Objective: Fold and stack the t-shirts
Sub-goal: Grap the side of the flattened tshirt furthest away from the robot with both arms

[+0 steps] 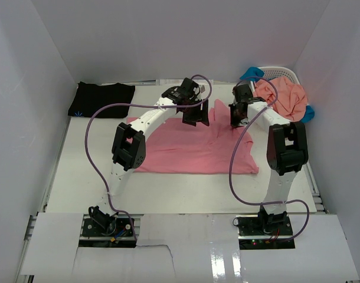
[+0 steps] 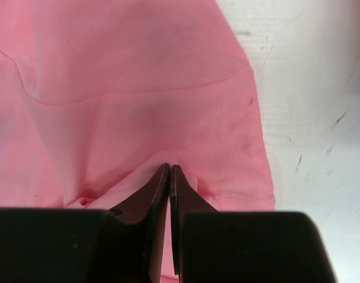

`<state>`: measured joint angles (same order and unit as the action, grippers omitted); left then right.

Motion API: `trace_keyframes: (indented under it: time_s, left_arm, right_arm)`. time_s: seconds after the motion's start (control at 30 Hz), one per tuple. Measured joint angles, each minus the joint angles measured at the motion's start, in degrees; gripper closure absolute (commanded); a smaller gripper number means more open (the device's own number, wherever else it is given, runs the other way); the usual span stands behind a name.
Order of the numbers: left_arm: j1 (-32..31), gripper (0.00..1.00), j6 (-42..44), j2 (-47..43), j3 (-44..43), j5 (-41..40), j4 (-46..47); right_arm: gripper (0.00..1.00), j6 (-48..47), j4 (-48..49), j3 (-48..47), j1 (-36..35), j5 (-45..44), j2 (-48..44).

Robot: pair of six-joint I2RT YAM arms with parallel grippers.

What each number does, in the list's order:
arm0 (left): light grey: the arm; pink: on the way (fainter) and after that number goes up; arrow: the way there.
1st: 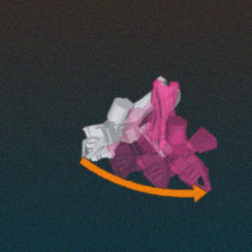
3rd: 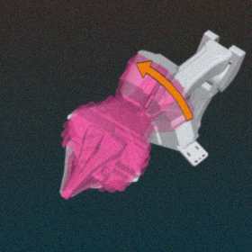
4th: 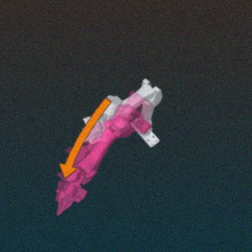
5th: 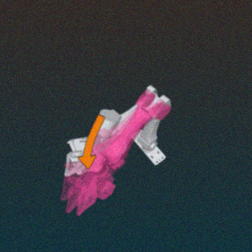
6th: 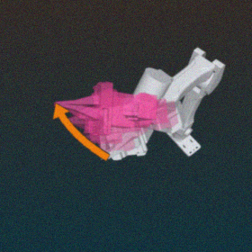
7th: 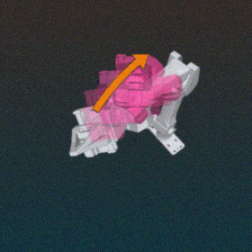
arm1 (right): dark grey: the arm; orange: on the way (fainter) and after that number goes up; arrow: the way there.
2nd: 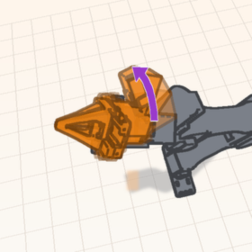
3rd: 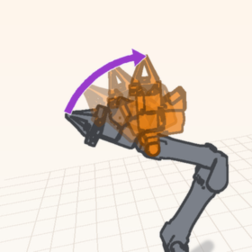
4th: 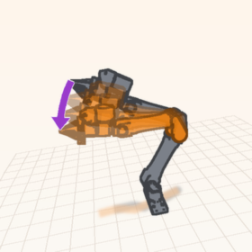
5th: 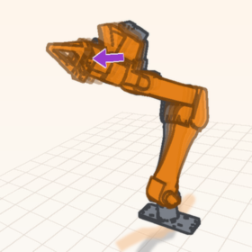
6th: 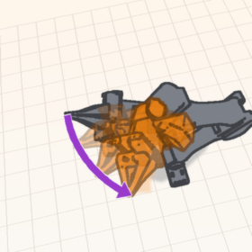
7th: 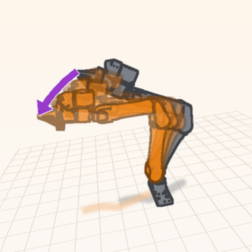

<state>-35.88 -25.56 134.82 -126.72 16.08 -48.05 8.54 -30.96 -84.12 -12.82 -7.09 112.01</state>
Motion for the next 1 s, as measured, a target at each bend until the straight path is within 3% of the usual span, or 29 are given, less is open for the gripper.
trace_keyframes:
  time_s: [0.13, 0.2, 0.33, 0.4, 0.43, 0.57, 0.8, 0.9, 1.0]
  left_arm:
    - [-0.5, 0.26, 0.0, 1.2, -0.9, 1.2, 0.0]
    - [-1.3, 0.27, 0.2, 3.0, -2.0, 1.9, 0.2]
    - [-3.4, 0.27, 1.2, 6.1, -2.5, 3.5, 0.0]
    - [-4.3, 0.27, 1.8, 7.2, -2.6, 3.9, -0.1]
    - [-4.7, 0.27, 2.2, 7.5, -2.6, 4.0, -0.2]
    - [-6.0, 0.27, 3.7, 7.6, -2.9, 4.0, -0.4]
    - [-6.6, 0.27, 5.6, 7.6, -4.7, 2.3, -0.2]
    - [-6.5, 0.27, 6.3, 7.6, -4.7, 0.9, 0.5]
    - [-6.4, 0.27, 7.1, 7.6, -4.7, -0.3, 0.9]
  right_arm:
    - [0.92, -0.2, 0.8, -1.7, 0.0, -0.4, 0.4]
    - [0.87, -0.2, 1.1, -2.5, 0.0, -0.5, 1.0]
    - [0.49, -0.1, 1.6, -3.6, 0.0, -0.9, 3.8]
    - [0.47, -0.2, 1.2, -3.6, 0.0, -1.3, 4.9]
    - [0.38, 0.0, 0.9, -3.6, 0.0, -1.5, 5.2]
    - [0.37, 0.7, 2.4, -1.0, 0.0, -2.3, 3.8]
    - [0.39, 2.3, 5.1, 10.5, 0.0, -1.6, -7.8]
    - [0.45, 3.1, 7.0, 15.0, 0.0, -1.1, -13.1]
    - [0.64, 3.9, 8.7, 19.8, 0.0, 0.0, -17.5]
